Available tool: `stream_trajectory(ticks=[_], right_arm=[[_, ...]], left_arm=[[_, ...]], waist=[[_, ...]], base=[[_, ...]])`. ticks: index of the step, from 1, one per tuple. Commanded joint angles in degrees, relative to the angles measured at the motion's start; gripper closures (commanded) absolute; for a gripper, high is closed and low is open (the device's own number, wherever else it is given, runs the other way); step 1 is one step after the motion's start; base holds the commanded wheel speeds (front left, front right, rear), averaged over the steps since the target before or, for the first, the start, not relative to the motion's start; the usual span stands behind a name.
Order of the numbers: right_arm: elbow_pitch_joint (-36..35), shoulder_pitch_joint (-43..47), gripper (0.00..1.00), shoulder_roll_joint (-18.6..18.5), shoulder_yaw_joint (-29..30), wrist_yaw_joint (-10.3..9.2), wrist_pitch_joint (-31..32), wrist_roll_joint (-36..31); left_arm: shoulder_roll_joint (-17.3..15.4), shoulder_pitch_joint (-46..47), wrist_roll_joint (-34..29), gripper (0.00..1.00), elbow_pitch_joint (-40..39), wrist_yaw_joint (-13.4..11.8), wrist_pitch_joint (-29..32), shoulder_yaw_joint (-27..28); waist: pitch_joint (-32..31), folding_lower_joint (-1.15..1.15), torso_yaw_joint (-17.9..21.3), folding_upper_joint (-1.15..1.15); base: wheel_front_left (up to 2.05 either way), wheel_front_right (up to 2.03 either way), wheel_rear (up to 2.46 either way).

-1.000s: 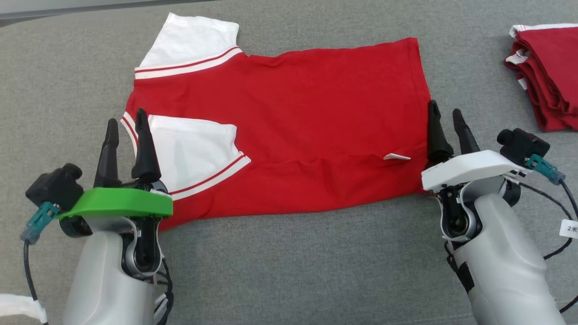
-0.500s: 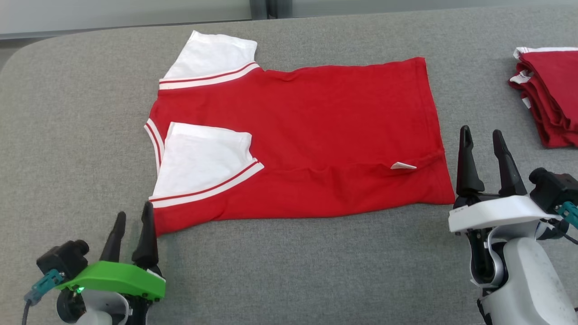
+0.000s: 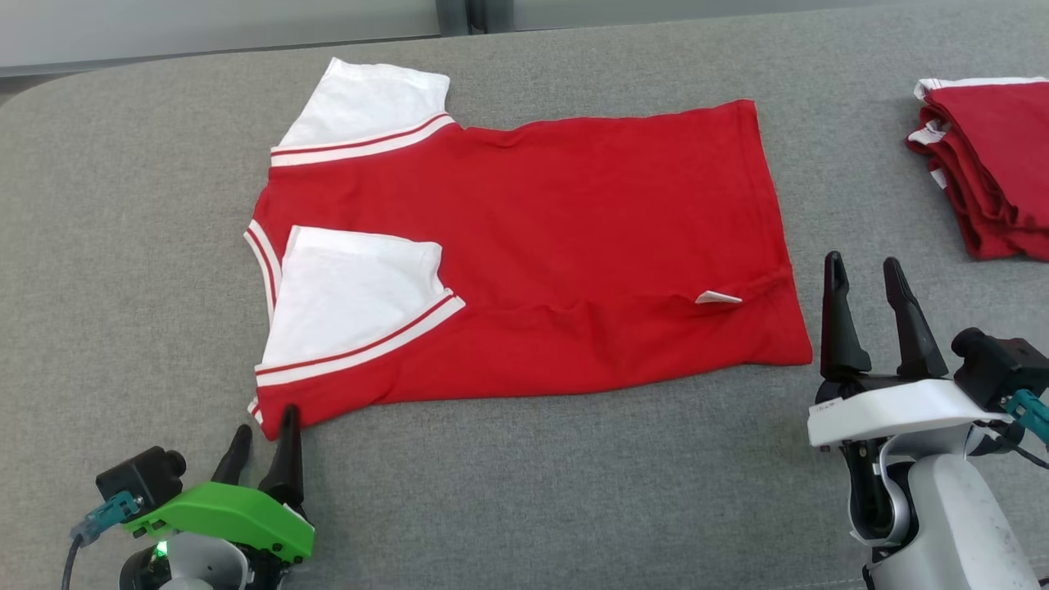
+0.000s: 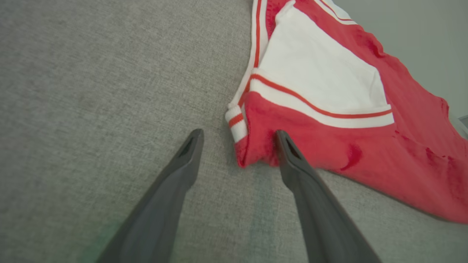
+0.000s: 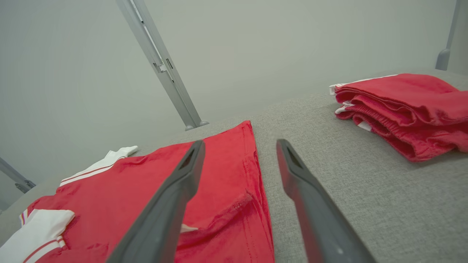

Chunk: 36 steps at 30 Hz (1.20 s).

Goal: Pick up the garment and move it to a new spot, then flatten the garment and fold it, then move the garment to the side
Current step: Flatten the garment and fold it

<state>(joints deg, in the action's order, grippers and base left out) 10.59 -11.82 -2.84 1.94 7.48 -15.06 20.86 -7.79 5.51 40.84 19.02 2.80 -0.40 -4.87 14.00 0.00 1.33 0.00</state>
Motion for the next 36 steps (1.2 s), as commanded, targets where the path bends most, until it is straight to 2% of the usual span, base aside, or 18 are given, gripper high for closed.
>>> stream_trajectory(ticks=[1,2,3,4,5,12,21,27,28,31,32,33,36], right_arm=[[0.20,0.86,0.00,-0.11,-0.16,0.01,-0.14,-0.21],[0.31,0.91,0.00,-0.12,-0.21,0.01,-0.14,-0.31],[0.96,1.23,0.00,-0.10,-0.48,0.01,-0.14,-0.65],[1.82,1.67,0.00,-0.11,-0.72,0.01,-0.08,-1.39],[2.30,1.88,0.00,-0.11,-0.76,0.01,0.28,-1.81],[7.41,2.89,0.00,-0.12,-0.74,0.01,4.69,-3.70],[16.45,-1.68,0.00,-0.10,0.43,0.01,6.92,-4.91],[22.87,-4.72,0.00,-0.02,-2.19,0.01,9.56,-4.68],[23.68,-4.99,0.50,-0.01,-2.71,0.01,9.96,-4.56],[24.91,-5.76,0.76,0.02,-3.15,0.02,10.38,-4.38],[24.96,-6.02,0.97,0.02,-3.05,0.01,10.10,-4.52],[24.83,-6.20,1.00,0.01,-2.83,0.01,9.73,-4.50],[23.08,-6.14,1.00,-0.10,-2.50,0.01,9.49,-2.29]], left_arm=[[-0.07,1.21,0.75,0.00,0.54,-0.41,0.09,0.19],[-0.01,1.33,0.79,0.00,0.88,-0.50,0.13,0.18],[0.14,1.73,0.79,0.32,1.92,-0.59,-0.04,0.34],[0.21,2.07,1.02,0.85,2.57,-0.15,-0.31,0.15],[0.29,2.15,1.12,1.00,2.66,0.15,-0.44,0.01],[-0.16,1.76,0.88,1.00,-0.38,0.72,-2.90,0.36],[-0.22,0.83,0.27,1.00,-3.15,0.21,-3.70,-0.07],[-0.17,0.64,0.04,1.00,-3.18,0.39,-4.18,-0.51],[-0.10,0.68,0.00,1.00,-3.12,0.42,-4.36,-0.60],[-0.02,0.72,-0.07,1.00,-3.37,0.71,-4.85,-0.76],[-0.14,0.73,-0.15,1.00,-3.53,0.78,-5.11,-0.75],[-0.27,0.74,-0.19,1.00,-3.65,0.77,-5.39,-0.76],[-0.66,0.66,-0.42,1.00,-4.43,1.06,-6.01,-0.89]], waist=[[0.31,0.00,0.48,0.00],[0.38,0.00,0.63,0.00],[0.49,0.00,1.02,0.00],[0.45,0.00,1.17,0.00],[0.41,0.00,1.19,0.00],[-0.27,0.00,0.41,0.00],[-0.97,0.00,-1.32,0.00],[-1.27,0.00,-2.19,0.00],[-1.32,0.00,-2.29,0.00],[-1.53,0.00,-2.43,0.00],[-1.62,0.00,-2.44,0.00],[-1.73,0.00,-2.43,0.00],[-2.24,0.00,-2.38,0.00]], base=[[0.00,0.00,0.00],[0.00,0.00,0.00],[0.00,0.00,0.00],[0.00,0.00,0.00],[0.00,0.00,0.00],[0.00,0.00,0.00],[0.00,0.00,0.00],[0.00,0.00,0.00],[0.00,0.00,0.00],[0.00,0.00,0.00],[0.00,0.00,0.00],[0.00,0.00,0.00],[0.00,0.00,0.00]])
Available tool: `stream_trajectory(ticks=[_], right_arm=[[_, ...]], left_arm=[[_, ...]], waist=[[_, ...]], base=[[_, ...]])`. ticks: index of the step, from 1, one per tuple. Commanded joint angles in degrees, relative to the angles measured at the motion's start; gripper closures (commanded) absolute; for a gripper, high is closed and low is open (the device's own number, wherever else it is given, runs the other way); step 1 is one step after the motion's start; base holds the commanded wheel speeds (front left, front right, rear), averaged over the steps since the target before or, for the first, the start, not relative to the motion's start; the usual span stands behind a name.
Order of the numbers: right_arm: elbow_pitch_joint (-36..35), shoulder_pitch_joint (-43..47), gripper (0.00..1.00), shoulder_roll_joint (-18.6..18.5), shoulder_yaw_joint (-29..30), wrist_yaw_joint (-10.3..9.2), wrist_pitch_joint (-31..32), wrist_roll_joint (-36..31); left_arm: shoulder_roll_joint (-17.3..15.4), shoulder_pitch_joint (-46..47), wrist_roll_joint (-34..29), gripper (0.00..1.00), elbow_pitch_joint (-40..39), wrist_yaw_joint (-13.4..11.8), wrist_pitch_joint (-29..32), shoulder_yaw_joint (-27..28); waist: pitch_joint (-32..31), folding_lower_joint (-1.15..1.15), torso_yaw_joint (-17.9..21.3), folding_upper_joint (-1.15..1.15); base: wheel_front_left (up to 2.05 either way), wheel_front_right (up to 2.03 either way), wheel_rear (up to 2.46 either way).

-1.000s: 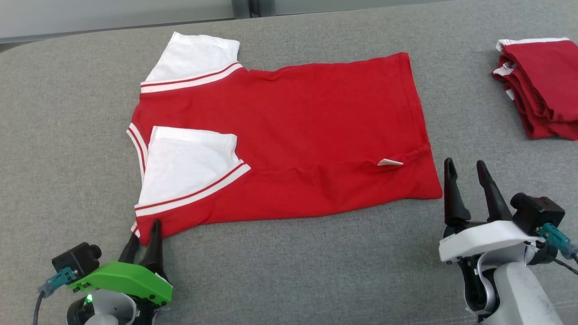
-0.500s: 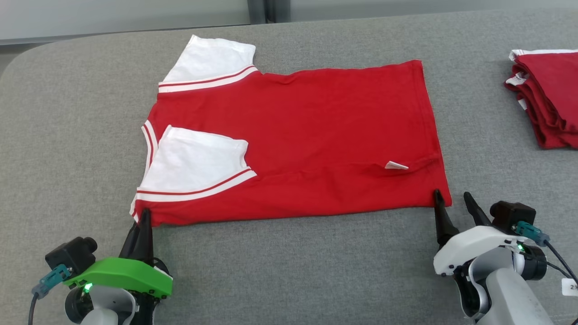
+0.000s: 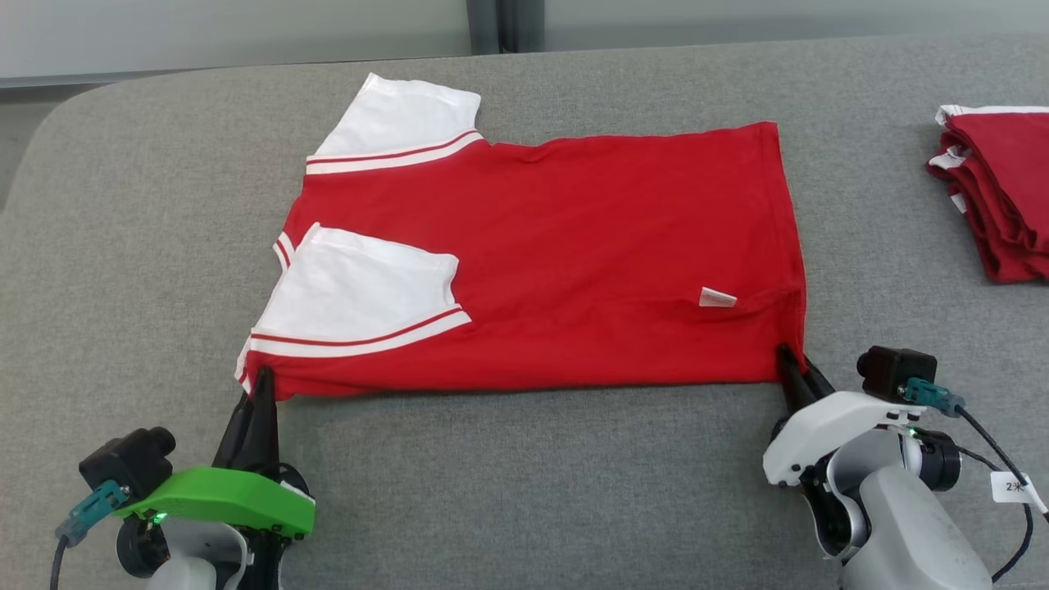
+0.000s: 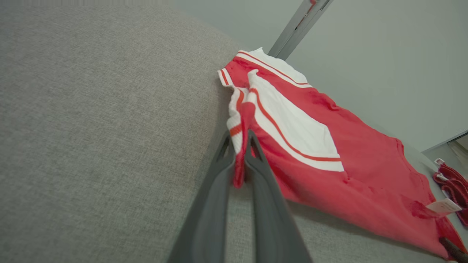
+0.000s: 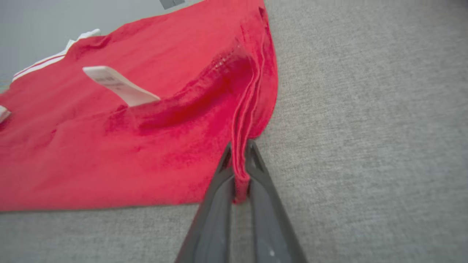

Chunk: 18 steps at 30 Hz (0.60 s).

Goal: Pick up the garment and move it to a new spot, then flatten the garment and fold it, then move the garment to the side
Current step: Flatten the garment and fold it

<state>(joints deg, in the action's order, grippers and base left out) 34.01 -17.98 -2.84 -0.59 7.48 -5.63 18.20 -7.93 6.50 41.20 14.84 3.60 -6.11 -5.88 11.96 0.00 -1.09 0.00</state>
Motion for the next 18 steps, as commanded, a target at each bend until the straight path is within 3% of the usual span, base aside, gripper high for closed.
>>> stream_trajectory(ticks=[1,6,13,18], right_arm=[[-1.18,0.35,1.00,-0.15,0.14,0.01,0.22,1.03],[-8.68,3.80,1.00,-0.15,1.93,0.01,2.74,2.89],[-22.60,13.04,1.00,-0.15,4.18,0.00,9.82,3.72],[-28.84,19.61,1.00,-0.15,5.72,0.01,12.65,4.81]], left_arm=[[-0.62,-0.47,-0.85,1.00,-0.64,0.36,-0.47,0.09],[-1.32,-2.15,-0.68,1.00,-4.62,0.45,-0.22,-0.10],[-1.75,-9.25,-0.70,1.00,-12.65,-1.72,1.90,-0.81],[-0.87,-15.78,0.31,1.00,-16.14,-3.05,2.90,-1.76]], waist=[[-0.39,0.00,0.08,0.00],[-1.58,0.00,0.30,0.00],[-2.54,0.00,0.70,0.00],[-2.30,0.00,0.66,0.00]], base=[[0.00,0.00,0.00],[0.00,0.00,0.00],[0.00,0.00,0.00],[0.00,0.00,0.00]])
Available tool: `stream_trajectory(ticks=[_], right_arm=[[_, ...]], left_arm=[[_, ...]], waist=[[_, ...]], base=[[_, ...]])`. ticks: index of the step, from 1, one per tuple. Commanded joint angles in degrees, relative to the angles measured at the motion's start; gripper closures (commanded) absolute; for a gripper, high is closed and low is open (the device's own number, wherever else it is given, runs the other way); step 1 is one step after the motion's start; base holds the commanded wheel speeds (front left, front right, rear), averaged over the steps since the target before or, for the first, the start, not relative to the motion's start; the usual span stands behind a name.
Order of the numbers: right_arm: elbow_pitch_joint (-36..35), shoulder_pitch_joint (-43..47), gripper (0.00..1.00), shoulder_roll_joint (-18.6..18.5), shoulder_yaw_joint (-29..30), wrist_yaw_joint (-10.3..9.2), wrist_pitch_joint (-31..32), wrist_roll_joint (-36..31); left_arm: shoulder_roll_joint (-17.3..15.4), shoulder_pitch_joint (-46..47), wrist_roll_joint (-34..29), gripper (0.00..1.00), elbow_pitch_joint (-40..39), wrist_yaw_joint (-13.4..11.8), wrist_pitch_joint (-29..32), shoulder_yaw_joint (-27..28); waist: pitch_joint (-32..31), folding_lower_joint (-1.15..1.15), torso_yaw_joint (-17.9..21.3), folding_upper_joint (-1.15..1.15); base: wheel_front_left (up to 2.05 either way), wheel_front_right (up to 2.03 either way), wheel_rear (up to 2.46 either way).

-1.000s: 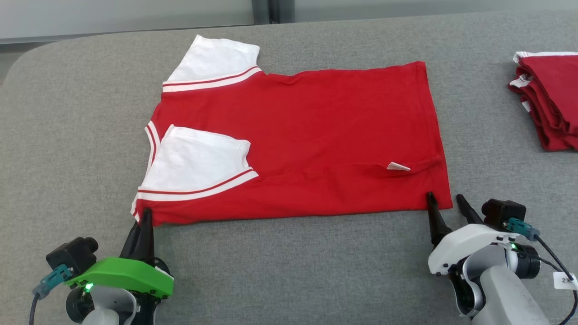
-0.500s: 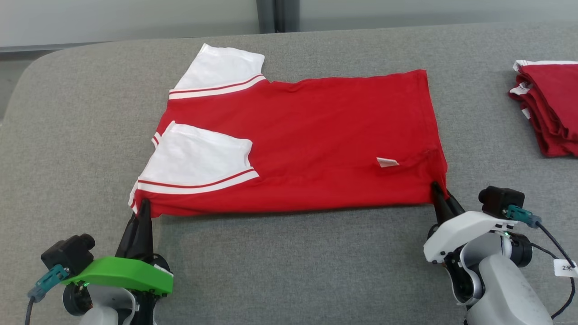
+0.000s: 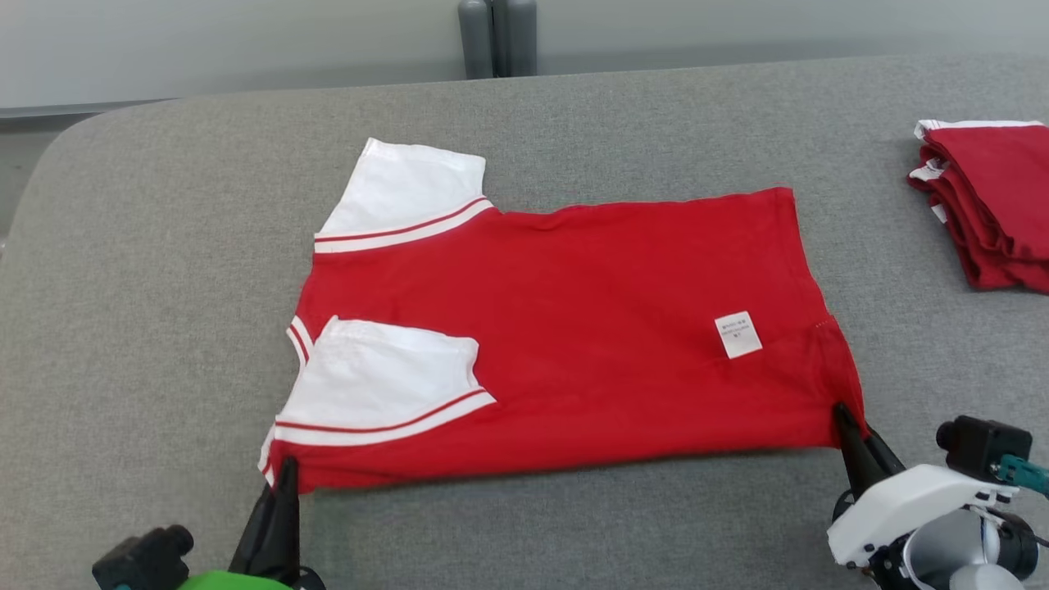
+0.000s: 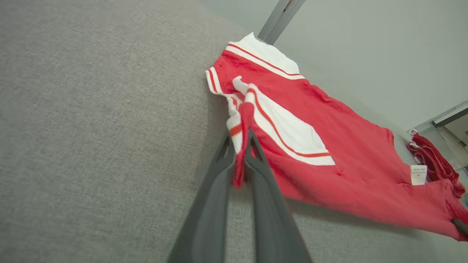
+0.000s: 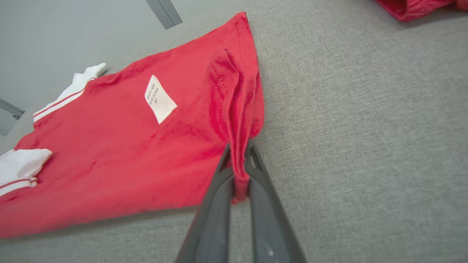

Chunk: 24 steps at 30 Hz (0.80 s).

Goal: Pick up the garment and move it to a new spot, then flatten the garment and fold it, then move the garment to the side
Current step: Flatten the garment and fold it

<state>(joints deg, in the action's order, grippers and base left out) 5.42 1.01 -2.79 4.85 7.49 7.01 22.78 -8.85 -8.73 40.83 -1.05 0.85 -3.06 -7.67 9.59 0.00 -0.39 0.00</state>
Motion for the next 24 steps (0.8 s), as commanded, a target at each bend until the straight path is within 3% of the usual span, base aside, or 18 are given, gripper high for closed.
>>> stream_trajectory(ticks=[1,8,14,16,17,18,19,24], right_arm=[[-1.27,1.95,1.00,-0.20,0.56,0.00,0.48,0.49],[-4.61,6.94,1.00,-0.21,2.21,-0.01,1.73,2.13],[-1.11,5.90,1.00,-0.21,1.95,-0.01,0.97,2.83],[-0.06,5.82,0.62,-0.22,1.76,-0.02,0.54,2.66],[0.41,5.93,0.00,-0.22,1.75,-0.02,0.26,2.23],[0.81,6.09,0.00,-0.24,1.97,-0.03,0.07,1.99],[1.05,6.24,0.00,-0.24,2.27,-0.03,-0.22,1.83],[1.99,6.38,0.00,-0.18,4.29,0.00,-1.47,0.69]], left_arm=[[0.20,-1.78,0.93,1.00,-0.60,-0.48,-0.06,-0.01],[1.02,-6.62,1.88,1.00,-1.64,-1.38,0.20,-0.33],[1.03,-5.31,2.28,1.00,1.40,-1.36,0.48,-0.45],[1.02,-4.41,2.35,1.00,2.88,-1.53,0.08,-0.10],[0.98,-4.23,2.32,0.55,3.58,-1.59,-0.18,0.13],[0.93,-4.11,2.35,0.04,4.07,-1.57,-0.54,0.32],[0.82,-3.98,2.42,0.00,4.29,-1.48,-0.65,0.47],[-0.77,-2.61,1.33,0.00,3.80,-1.83,-2.21,1.87]], waist=[[0.15,0.00,-0.08,0.00],[0.23,0.00,-0.09,0.00],[-0.14,0.00,0.21,0.00],[-0.26,0.00,0.41,0.00],[-0.33,0.00,0.62,0.00],[-0.36,0.00,0.84,0.00],[-0.36,0.00,1.00,0.00],[-0.13,0.00,2.10,0.00]], base=[[0.00,0.00,0.00],[0.00,0.00,0.00],[0.00,0.00,0.00],[0.00,0.00,0.00],[0.00,0.00,0.00],[0.00,0.00,0.00],[0.00,0.00,0.00],[0.00,0.00,0.00]])
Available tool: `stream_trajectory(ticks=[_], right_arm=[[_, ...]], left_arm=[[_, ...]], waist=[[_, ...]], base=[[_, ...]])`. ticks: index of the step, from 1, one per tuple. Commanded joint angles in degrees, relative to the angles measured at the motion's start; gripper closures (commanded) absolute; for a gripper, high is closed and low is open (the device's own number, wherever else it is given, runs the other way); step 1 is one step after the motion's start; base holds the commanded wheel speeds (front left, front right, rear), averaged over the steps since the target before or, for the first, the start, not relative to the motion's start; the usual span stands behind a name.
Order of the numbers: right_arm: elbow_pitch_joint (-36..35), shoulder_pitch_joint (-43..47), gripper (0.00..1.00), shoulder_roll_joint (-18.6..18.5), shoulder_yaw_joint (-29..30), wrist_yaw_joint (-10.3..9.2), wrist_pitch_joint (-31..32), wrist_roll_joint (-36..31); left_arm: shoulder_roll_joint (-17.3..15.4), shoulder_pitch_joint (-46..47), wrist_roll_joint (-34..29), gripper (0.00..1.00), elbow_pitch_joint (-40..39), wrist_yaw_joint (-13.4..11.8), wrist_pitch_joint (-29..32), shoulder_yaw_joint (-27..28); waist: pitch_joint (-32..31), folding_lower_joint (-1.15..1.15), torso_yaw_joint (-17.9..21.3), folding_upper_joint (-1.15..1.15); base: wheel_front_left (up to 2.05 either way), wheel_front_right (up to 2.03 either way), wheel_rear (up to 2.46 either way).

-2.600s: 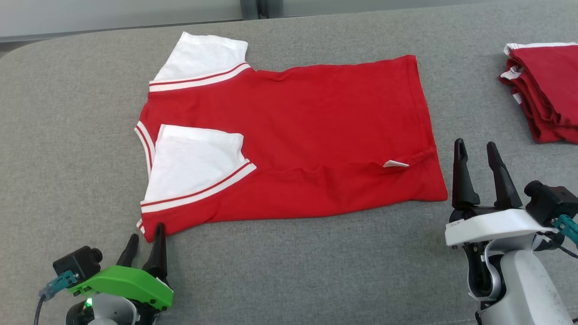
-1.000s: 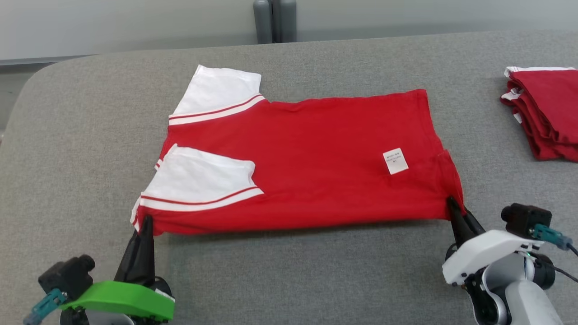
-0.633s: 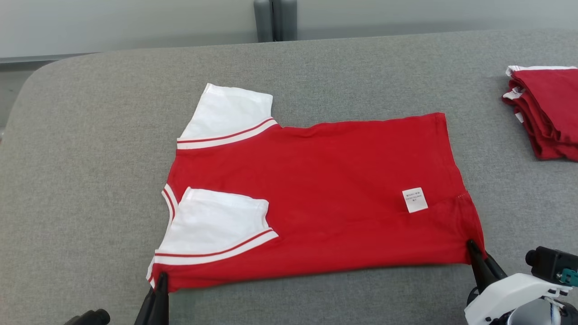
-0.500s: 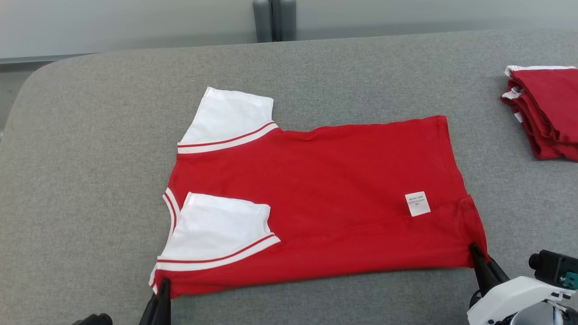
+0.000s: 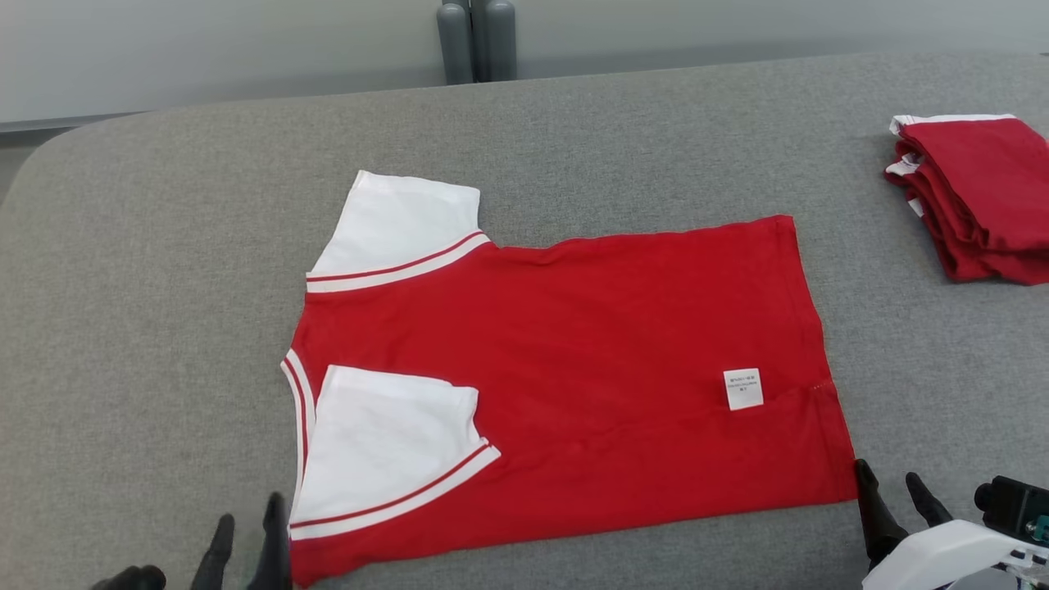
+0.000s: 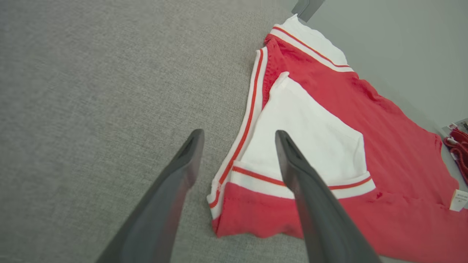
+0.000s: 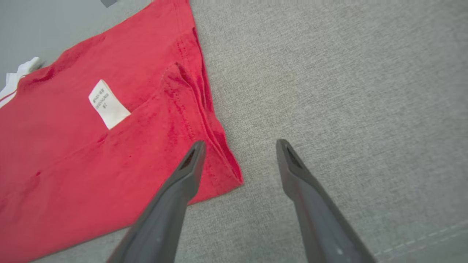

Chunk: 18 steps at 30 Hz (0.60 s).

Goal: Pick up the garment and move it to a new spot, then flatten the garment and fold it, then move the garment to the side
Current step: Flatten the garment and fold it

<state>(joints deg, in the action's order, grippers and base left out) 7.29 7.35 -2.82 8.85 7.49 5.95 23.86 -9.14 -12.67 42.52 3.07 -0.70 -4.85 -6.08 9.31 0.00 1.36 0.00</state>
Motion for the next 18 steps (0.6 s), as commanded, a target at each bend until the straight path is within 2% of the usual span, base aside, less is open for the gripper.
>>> stream_trajectory(ticks=[1,9,12,18], right_arm=[[0.16,-0.30,0.00,-0.15,0.70,0.00,-0.70,-0.69],[-3.35,-5.26,0.00,-0.13,0.37,0.00,-3.58,-3.26],[-4.44,-8.13,0.00,-0.22,-1.04,0.00,-3.61,-4.43],[-5.79,-14.15,0.00,-1.24,-6.10,-0.01,-3.22,-5.28]], left_arm=[[-0.88,1.91,-0.61,0.00,-0.47,-0.28,-0.52,0.58],[-5.72,12.13,-5.23,0.00,-1.07,-0.49,2.02,-0.42],[-7.61,18.78,-6.99,0.00,0.63,-0.51,5.15,-1.92],[-10.14,33.14,-9.77,0.00,7.06,1.15,10.37,-4.55]], waist=[[0.24,0.00,0.54,0.00],[2.19,0.00,1.93,0.00],[4.02,0.00,2.54,0.00],[9.13,0.00,4.53,0.00]], base=[[0.00,0.00,0.00],[0.00,0.00,0.00],[0.00,0.00,0.00],[0.00,0.00,0.00]])
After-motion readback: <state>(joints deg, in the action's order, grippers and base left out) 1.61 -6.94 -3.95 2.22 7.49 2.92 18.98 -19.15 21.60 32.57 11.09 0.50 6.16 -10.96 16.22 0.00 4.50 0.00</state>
